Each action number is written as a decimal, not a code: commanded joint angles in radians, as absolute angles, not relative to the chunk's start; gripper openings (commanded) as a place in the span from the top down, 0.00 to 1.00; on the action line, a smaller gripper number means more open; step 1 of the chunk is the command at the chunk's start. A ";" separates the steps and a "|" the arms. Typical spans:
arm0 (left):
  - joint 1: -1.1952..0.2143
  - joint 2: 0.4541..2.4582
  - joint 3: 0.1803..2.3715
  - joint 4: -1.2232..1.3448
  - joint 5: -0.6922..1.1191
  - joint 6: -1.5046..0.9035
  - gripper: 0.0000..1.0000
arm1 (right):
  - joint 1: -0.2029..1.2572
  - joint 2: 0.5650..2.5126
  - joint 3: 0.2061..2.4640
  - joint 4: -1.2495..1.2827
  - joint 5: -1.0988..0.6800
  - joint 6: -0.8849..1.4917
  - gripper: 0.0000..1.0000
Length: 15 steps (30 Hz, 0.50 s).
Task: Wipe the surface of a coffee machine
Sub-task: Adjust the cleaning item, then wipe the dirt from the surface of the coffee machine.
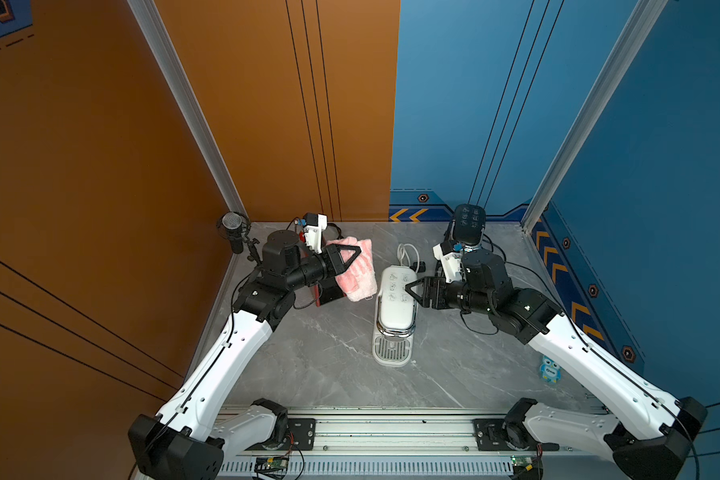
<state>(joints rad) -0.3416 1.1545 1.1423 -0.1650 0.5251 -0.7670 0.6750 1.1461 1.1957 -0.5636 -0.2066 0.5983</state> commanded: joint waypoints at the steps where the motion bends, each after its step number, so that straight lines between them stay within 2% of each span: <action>1: -0.346 1.222 1.142 -0.175 0.527 -0.740 1.00 | 0.678 1.150 1.183 -0.670 -0.105 0.577 0.27; 7: -0.369 1.350 1.149 -0.173 0.494 -0.710 1.00 | 0.683 1.241 1.227 -0.670 -0.074 0.563 0.25; 15: -0.424 1.400 1.080 -0.124 0.450 -0.714 1.00 | 0.683 1.358 1.280 -0.641 -0.013 0.548 0.22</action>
